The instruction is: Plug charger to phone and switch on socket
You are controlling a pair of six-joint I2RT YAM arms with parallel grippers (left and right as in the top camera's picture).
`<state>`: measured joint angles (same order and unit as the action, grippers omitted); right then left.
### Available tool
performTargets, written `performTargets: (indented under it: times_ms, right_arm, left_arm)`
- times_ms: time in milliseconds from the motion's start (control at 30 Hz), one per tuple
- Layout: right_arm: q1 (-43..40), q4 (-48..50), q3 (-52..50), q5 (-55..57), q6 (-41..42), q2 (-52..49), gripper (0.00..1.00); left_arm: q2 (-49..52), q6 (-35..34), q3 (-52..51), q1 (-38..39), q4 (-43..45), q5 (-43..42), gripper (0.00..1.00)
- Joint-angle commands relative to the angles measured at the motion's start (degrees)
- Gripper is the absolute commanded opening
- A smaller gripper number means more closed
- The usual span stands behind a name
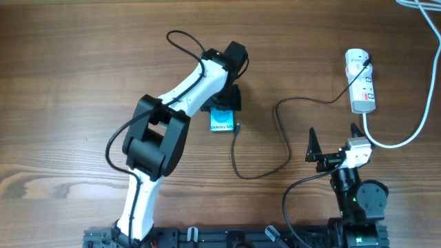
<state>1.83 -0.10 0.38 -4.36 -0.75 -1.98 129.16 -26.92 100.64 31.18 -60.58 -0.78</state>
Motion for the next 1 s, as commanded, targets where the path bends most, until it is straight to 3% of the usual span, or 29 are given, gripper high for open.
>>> performTargets:
  times_ms: [0,233,500,633,967]
  right_arm:
    - [0.2,0.2,-0.1,0.9,-0.6,0.2,1.0]
    - [0.2,0.2,-0.1,0.9,-0.6,0.2,1.0]
    - [0.2,0.2,-0.1,0.9,-0.6,0.2,1.0]
    - [0.2,0.2,-0.1,0.9,-0.6,0.2,1.0]
    - [0.2,0.2,-0.1,0.9,-0.6,0.2,1.0]
  left_arm:
    - [-7.1,-1.0,1.0,-0.1,-1.0,-8.7,0.69]
    - [-12.9,-0.9,1.0,-3.9,-3.6,-46.6,0.67]
    - [-13.1,-1.0,1.0,-11.4,-3.5,-76.1,0.66]
    - [-13.1,-1.0,1.0,-15.1,-3.6,-81.9,0.66]
    - [-13.1,-7.0,0.9,-20.2,-3.6,-85.2,0.66]
